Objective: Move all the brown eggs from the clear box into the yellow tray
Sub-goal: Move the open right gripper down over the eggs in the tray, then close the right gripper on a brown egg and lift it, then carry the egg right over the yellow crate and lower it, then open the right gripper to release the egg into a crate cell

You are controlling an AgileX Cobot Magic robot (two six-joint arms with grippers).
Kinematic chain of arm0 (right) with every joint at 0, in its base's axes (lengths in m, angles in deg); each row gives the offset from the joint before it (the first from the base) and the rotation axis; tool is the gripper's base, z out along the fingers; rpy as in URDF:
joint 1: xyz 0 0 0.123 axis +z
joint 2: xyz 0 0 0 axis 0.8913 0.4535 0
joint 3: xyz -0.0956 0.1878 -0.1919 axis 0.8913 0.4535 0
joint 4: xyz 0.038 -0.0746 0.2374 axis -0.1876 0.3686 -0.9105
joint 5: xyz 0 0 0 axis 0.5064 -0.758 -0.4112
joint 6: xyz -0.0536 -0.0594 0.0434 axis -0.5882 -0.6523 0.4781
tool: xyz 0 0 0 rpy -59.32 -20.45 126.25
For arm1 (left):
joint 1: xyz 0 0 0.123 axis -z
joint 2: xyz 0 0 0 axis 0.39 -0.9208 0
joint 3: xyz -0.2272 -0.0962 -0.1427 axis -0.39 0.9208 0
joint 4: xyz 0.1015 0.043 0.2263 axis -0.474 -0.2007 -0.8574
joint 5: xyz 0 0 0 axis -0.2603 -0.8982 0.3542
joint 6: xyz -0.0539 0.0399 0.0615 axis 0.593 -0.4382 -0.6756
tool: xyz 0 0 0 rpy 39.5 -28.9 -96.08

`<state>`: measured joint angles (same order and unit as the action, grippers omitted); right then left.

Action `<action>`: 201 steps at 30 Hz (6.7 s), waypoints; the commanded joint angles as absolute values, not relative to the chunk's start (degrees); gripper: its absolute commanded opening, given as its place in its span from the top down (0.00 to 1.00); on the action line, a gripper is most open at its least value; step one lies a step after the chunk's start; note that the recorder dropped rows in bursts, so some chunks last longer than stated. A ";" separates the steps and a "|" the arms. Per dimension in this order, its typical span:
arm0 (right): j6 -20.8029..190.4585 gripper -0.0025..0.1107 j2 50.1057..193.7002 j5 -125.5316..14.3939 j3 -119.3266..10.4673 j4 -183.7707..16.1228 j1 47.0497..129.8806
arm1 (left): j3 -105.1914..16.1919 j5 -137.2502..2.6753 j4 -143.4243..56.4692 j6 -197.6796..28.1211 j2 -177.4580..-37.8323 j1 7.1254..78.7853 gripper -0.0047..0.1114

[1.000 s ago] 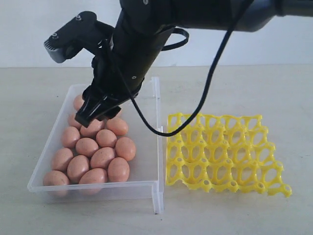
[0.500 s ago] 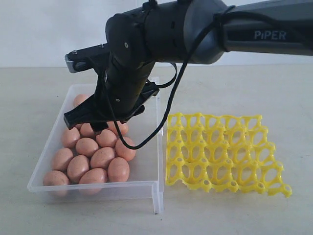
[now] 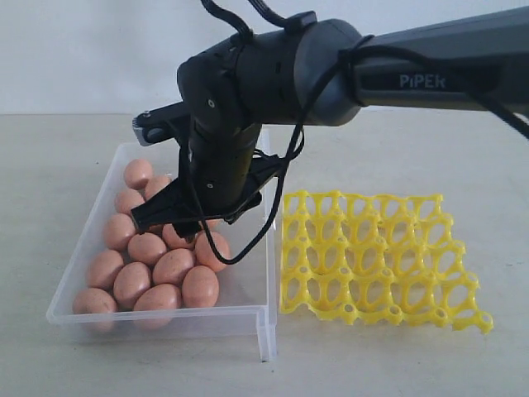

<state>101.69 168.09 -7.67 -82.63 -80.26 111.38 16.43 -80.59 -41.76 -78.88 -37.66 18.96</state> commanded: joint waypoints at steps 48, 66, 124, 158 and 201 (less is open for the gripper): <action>95.87 0.49 176.64 -14.47 -82.89 -83.02 110.85 | 16.19 -80.58 -41.45 -78.91 -37.83 18.91 1.00; 97.03 0.74 176.64 -16.75 -82.89 -84.95 110.85 | 16.19 -80.58 -41.45 -78.91 -37.83 18.91 1.00; 199.15 0.98 160.51 -31.11 -45.82 16.12 101.25 | 16.19 -80.58 -41.45 -78.91 -37.83 18.91 1.00; 195.89 0.98 164.06 -28.49 -49.56 16.12 101.25 | 16.19 -80.58 -41.45 -78.91 -37.83 18.91 1.00; 193.55 0.47 155.70 -26.23 -49.67 16.12 101.46 | 16.19 -80.58 -41.45 -78.91 -37.83 18.91 1.00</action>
